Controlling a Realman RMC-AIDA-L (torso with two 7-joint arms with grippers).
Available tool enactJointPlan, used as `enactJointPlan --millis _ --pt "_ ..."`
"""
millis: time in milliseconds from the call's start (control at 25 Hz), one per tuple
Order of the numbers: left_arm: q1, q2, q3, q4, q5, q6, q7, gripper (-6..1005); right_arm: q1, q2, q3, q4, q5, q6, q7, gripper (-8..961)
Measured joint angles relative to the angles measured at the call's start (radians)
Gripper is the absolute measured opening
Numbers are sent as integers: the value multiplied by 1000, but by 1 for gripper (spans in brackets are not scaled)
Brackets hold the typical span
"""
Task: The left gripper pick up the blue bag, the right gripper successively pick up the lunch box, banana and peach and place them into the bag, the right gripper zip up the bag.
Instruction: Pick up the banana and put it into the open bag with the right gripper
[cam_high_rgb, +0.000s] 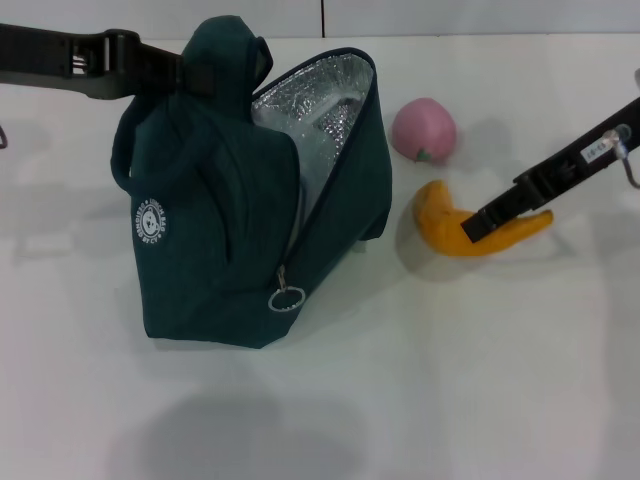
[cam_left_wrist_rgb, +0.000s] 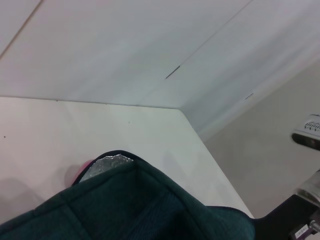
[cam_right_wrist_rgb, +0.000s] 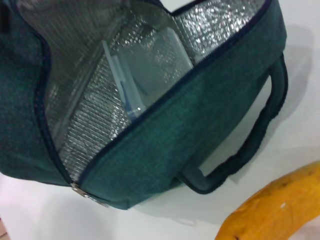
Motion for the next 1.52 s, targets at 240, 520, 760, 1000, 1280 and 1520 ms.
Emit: enactJointPlan --millis 240,520,760,1000,1280,1520 --pt "-2 0 0 0 0 -1 0 35 2 -15 67 -2 49 -43 -8 434" --pt "-4 0 0 0 0 -3 0 35 -6 -41 115 10 116 -74 -14 431" --pt "-7 0 0 0 0 -5 0 35 -14 -75 142 47 217 -119 -16 428" --pt "-8 0 0 0 -1 -5 0 35 -38 -107 165 82 271 -164 -16 428" --pt "-6 -5 0 0 -8 -5 2 35 -43 -136 169 152 315 -225 -18 428" --pt "0 -11 2 -2 -8 -5 6 35 -43 -136 229 181 336 -309 -24 429"
